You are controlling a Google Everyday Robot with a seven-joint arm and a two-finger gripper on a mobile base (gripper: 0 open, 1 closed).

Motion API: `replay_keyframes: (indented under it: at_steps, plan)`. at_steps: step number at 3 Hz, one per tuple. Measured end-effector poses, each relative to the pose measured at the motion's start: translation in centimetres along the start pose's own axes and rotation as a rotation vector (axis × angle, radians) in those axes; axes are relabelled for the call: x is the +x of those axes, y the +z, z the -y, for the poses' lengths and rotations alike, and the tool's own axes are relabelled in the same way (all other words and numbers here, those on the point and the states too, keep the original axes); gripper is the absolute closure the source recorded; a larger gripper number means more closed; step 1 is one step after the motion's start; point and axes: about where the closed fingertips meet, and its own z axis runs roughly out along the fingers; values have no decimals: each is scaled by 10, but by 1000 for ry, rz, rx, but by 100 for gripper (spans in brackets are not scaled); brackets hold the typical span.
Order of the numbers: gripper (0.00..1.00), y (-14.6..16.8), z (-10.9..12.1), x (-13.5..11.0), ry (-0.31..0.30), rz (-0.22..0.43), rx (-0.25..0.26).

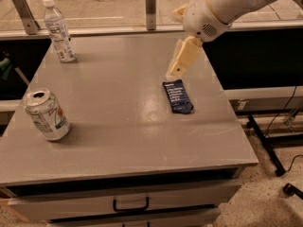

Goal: Knock blue plastic bottle over

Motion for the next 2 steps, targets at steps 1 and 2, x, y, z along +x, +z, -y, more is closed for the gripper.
replay_keyframes:
  at_steps: [1, 2]
  plan:
    - [0, 27, 18, -12, 8, 39, 33]
    - [0, 80, 53, -41, 29, 148, 66]
